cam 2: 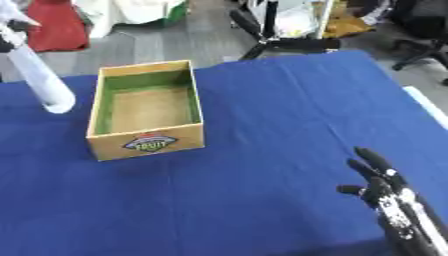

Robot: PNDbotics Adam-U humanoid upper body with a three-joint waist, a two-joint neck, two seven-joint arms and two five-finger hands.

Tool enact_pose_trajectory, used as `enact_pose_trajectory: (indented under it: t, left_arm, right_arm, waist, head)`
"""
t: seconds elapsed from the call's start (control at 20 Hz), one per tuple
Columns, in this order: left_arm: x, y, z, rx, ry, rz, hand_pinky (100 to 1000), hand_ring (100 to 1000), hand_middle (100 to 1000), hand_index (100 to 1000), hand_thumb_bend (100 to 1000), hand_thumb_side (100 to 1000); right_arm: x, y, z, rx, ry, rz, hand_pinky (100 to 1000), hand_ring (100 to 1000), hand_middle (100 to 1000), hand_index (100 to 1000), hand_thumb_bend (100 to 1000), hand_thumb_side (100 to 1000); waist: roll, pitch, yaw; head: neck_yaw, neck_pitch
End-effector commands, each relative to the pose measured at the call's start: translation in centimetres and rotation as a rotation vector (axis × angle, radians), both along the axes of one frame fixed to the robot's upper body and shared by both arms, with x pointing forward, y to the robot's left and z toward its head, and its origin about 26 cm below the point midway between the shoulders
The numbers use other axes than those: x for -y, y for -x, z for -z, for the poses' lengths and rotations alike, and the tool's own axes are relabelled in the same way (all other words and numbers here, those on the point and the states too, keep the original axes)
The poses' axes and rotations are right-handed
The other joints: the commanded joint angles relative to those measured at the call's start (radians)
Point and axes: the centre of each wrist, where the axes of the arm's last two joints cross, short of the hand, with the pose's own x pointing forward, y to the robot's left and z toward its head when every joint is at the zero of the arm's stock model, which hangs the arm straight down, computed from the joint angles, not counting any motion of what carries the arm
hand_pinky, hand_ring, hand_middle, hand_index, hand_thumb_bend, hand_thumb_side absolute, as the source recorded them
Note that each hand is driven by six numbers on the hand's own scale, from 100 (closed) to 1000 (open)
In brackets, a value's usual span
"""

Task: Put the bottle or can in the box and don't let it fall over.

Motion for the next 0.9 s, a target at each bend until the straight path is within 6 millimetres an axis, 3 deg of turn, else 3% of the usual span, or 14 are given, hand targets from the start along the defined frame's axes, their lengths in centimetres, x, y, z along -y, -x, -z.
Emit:
enact_pose_trajectory:
  t: [0.05,0.2,0.4,0.7,0.9]
  left_arm:
    - [-0.3,2.0,-4.9,0.150,0.013,0.035,100,100,100,299,100,349]
    - [1.0,2.7,-6.4,0.198,0.038,0.115,100,100,100,297,100,356]
    - [3.2,2.7,-6.4,0.168,0.047,0.227,100,100,100,297,100,367]
    - [9.3,0.6,-3.3,0.062,0.030,0.418,100,100,100,301,100,384]
    - [12.9,-0.8,0.1,-0.033,-0.023,0.500,101,100,100,314,100,397]
  right_arm:
    - [0.4,0.0,-0.4,0.012,0.016,0.008,739,1000,1000,977,100,713]
    - [0.4,0.0,-0.4,0.012,0.019,0.009,739,1000,1000,977,100,711]
    - [0.4,0.1,-0.4,0.011,0.019,0.007,740,1000,1000,977,100,710]
    - [0.0,0.0,-0.3,0.007,0.013,-0.018,740,1000,1000,977,100,710]
    - [-0.2,0.0,-0.2,0.005,0.007,-0.035,740,1000,1000,977,100,709]
  waist:
    - [0.002,-0.023,0.005]
    - [0.003,-0.026,0.008]
    - [0.002,-0.028,0.007]
    - [-0.007,-0.030,-0.010]
    - [-0.016,-0.029,-0.018]
  head:
    - [-0.009,0.002]
    - [-0.015,0.003]
    - [-0.014,0.005]
    - [-0.001,0.008]
    - [0.003,0.004]
